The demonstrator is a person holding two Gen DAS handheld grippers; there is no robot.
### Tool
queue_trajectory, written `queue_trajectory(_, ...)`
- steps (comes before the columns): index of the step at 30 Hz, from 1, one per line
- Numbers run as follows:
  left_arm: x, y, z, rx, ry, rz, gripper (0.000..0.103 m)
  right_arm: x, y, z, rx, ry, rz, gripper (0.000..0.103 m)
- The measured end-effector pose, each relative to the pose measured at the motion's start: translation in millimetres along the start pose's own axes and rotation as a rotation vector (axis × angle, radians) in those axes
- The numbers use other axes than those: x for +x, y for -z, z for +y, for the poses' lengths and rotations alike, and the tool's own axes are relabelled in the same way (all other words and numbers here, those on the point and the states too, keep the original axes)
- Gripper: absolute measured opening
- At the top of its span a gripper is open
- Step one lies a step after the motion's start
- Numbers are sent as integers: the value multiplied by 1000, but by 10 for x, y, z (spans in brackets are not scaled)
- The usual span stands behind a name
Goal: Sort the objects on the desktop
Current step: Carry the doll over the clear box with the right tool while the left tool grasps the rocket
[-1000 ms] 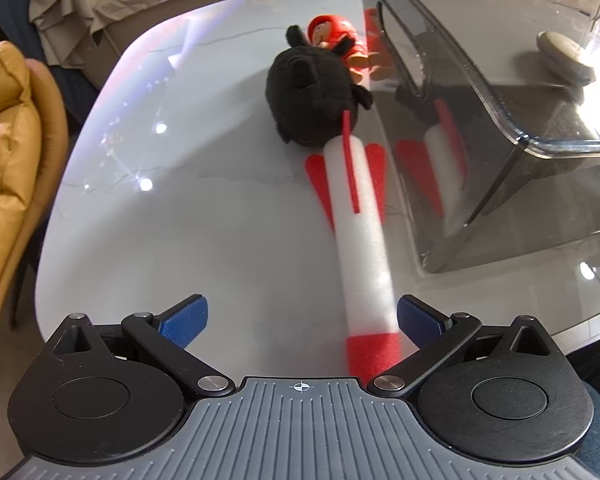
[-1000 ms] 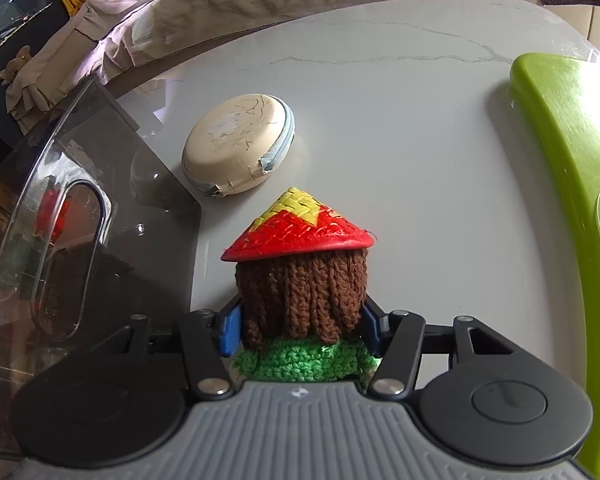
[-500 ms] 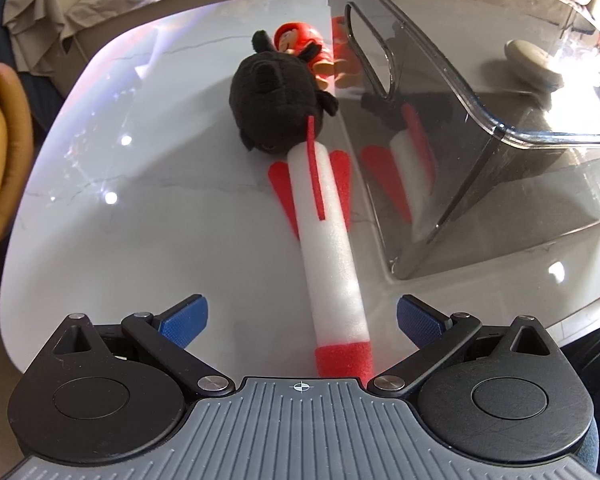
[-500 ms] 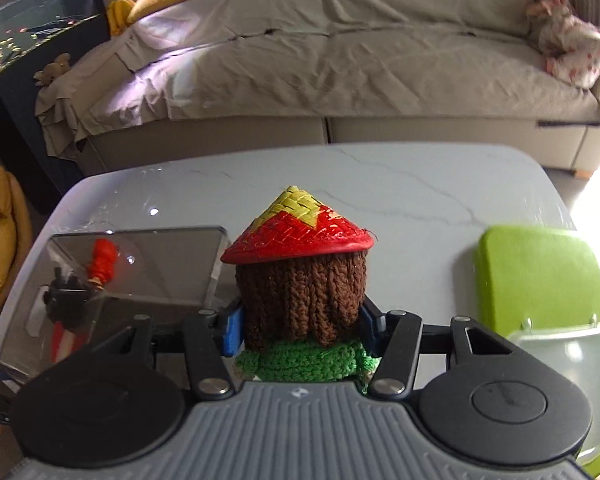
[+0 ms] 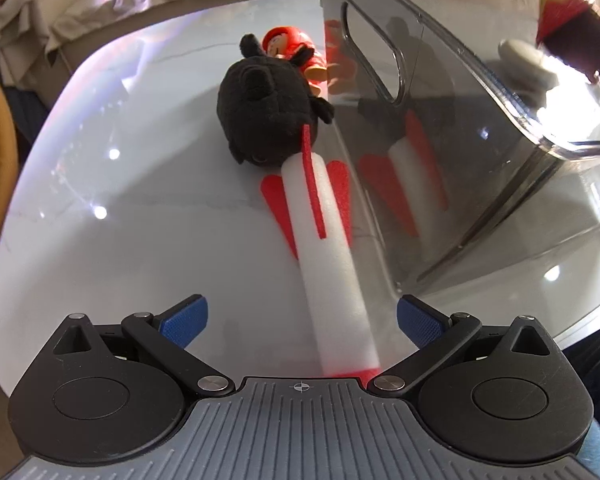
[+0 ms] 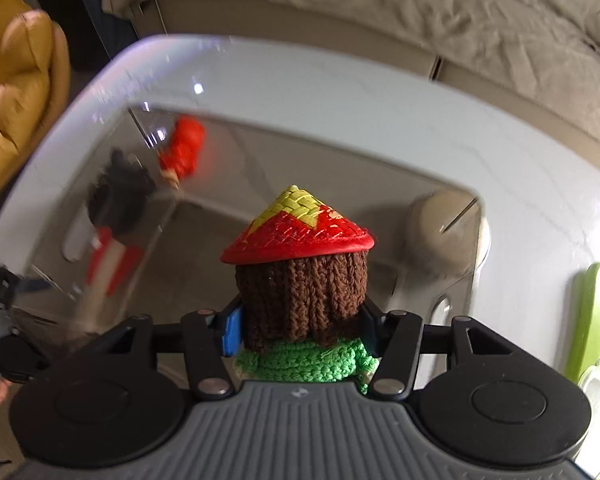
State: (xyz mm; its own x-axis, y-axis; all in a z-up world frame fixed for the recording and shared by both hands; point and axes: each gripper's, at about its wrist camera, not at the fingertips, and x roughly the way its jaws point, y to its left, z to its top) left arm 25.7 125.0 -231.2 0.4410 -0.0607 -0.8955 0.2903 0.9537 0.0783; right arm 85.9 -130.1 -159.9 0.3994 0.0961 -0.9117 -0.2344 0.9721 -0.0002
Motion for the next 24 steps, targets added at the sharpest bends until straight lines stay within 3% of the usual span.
queue_trajectory(5, 79, -38, 23, 31, 12, 6, 103, 337, 44, 40, 13, 49, 111, 59)
queue_trajectory(12, 158, -69, 49, 64, 49, 29, 103, 524, 123, -8, 25, 58, 187, 61)
queue_trajectory(21, 276, -84, 130, 80, 87, 86, 103, 649, 169, -42, 73, 42, 237, 63)
queue_trajectory(24, 310, -83, 154, 70, 85, 88, 103, 657, 174, -62, 100, 17, 243, 70)
